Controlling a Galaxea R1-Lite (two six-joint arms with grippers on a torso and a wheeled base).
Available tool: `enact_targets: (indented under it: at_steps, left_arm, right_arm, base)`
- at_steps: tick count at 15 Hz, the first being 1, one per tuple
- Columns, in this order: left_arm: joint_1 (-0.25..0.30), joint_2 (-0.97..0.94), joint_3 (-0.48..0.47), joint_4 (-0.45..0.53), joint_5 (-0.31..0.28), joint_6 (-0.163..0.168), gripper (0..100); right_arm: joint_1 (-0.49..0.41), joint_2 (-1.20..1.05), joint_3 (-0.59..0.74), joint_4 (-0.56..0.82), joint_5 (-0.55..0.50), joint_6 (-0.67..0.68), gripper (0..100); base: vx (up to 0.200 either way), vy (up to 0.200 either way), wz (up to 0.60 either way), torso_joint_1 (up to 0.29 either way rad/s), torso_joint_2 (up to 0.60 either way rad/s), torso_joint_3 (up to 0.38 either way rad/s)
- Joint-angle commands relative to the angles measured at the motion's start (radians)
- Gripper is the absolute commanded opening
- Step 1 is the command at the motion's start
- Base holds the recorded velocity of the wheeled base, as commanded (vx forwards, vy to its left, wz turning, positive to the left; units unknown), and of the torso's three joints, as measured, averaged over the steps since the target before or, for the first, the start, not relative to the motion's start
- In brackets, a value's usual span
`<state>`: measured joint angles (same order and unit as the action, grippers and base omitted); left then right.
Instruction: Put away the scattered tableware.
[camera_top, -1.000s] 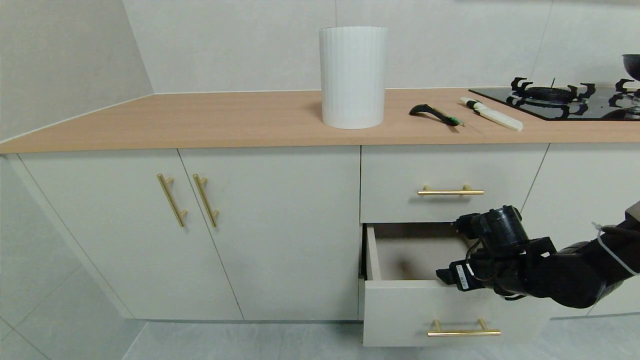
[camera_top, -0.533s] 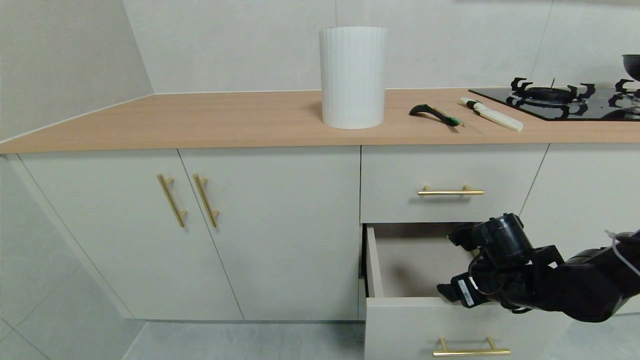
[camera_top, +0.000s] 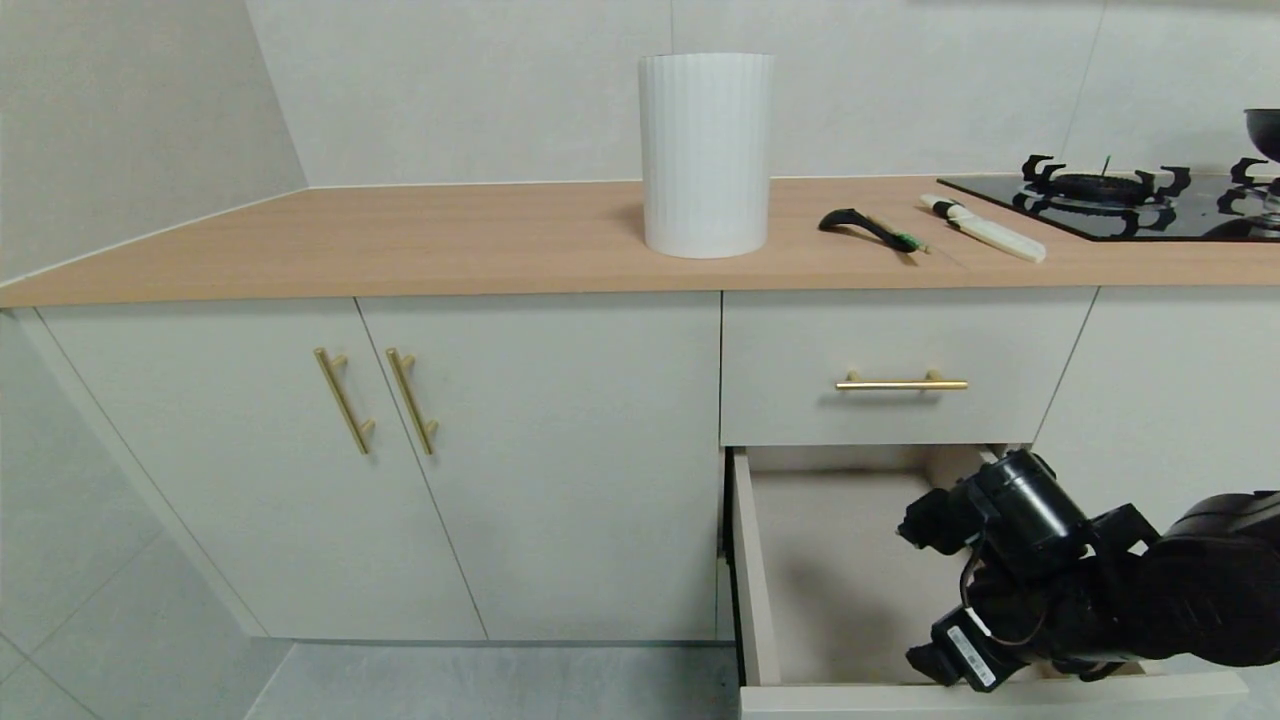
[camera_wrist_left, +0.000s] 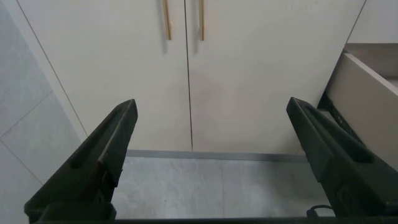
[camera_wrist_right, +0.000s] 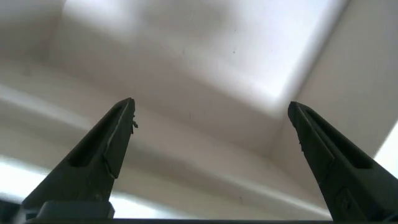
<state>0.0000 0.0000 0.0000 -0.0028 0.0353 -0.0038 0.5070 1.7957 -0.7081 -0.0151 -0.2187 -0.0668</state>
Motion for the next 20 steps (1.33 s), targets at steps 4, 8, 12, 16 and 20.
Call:
enact_targets:
  at_steps: [4, 8, 12, 16, 20]
  left_arm:
    - [0.0, 0.0, 0.0, 0.0, 0.0, -0.001, 100]
    - [0.0, 0.0, 0.0, 0.0, 0.0, -0.001, 100]
    - [0.0, 0.0, 0.0, 0.0, 0.0, -0.001, 100]
    - [0.0, 0.0, 0.0, 0.0, 0.0, -0.001, 100]
    - [0.0, 0.0, 0.0, 0.0, 0.001, -0.001, 100]
  right_arm:
    - [0.054, -0.049, 0.002, 0.099, -0.001, -0.024, 100]
    - [0.094, -0.053, 0.002, 0.221, -0.001, -0.048, 100]
    - [0.116, -0.052, 0.009, 0.259, -0.004, -0.054, 100]
    - [0.1, -0.053, -0.059, 0.247, -0.008, -0.007, 100]
    - [0.085, -0.053, -0.191, 0.103, -0.002, 0.34, 100]
  base:
    - [0.0, 0.0, 0.0, 0.0, 0.0, 0.0]
    - [0.0, 0.0, 0.0, 0.0, 0.0, 0.0]
    - [0.0, 0.0, 0.0, 0.0, 0.0, 0.0]
    - [0.0, 0.0, 0.0, 0.0, 0.0, 0.0]
    - [0.0, 0.0, 0.0, 0.0, 0.0, 0.0]
